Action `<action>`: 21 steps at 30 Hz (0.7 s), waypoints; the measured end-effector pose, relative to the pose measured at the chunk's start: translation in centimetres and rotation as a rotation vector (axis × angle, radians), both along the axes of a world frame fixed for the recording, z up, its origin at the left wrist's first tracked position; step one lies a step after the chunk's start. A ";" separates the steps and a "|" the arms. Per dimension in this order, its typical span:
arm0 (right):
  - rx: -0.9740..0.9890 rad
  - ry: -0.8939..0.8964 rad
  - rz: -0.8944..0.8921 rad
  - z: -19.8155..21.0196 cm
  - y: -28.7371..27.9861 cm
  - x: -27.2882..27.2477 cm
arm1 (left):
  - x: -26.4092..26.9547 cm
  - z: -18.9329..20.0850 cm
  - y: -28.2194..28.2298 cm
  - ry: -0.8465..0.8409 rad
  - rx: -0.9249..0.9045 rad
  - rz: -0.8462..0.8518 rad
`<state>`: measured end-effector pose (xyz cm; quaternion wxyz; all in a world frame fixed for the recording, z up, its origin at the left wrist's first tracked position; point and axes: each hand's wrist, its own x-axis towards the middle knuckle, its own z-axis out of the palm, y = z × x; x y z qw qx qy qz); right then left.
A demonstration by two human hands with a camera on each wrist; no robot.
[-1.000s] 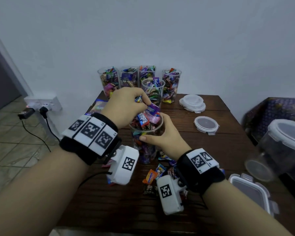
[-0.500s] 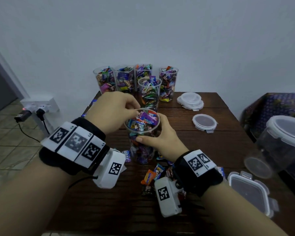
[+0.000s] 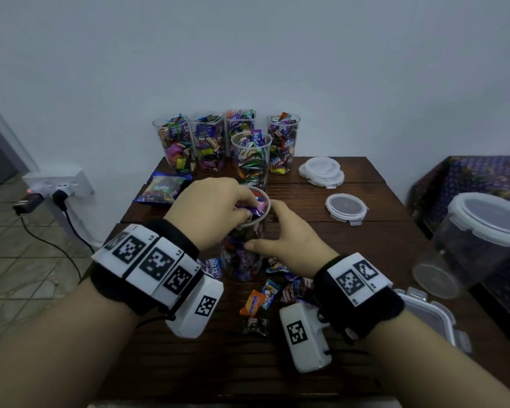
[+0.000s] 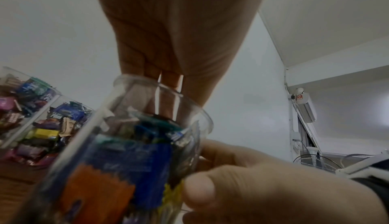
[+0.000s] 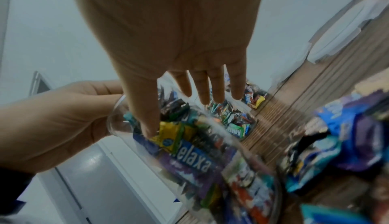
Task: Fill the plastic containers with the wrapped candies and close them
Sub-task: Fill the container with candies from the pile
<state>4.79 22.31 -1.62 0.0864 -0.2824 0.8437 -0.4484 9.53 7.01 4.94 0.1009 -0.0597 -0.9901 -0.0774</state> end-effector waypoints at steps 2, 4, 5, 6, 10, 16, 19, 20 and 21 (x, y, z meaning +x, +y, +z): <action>0.162 0.059 -0.021 -0.1 1.0 0.0 | 0.1 -0.5 -0.2 0.047 0.034 -0.004; 0.252 0.048 -0.058 -0.4 2.1 0.0 | 0.1 -0.9 -0.2 0.084 0.088 -0.003; 0.271 0.029 -0.077 -0.8 2.6 0.1 | 0.2 -1.1 -0.3 0.101 0.127 -0.004; 0.282 0.011 -0.093 -1.0 3.1 0.1 | 0.3 -1.3 -0.3 0.120 0.175 -0.006; 0.372 -0.004 -0.123 -2.7 4.2 0.2 | 0.7 -2.0 -0.3 0.207 0.305 -0.020; 0.535 0.068 -0.132 -4.1 4.8 -0.5 | 1.1 -2.8 -0.5 0.319 0.396 -0.012; 0.602 0.081 -0.127 -4.6 5.0 -1.0 | 1.3 -3.1 -0.7 0.331 0.430 0.037; 0.626 0.073 -0.124 -4.7 5.1 -1.1 | 1.2 -3.2 -0.9 0.309 0.445 0.053; 0.657 0.061 -0.120 -4.9 5.1 -1.2 | 1.2 -3.3 -1.0 0.273 0.463 0.070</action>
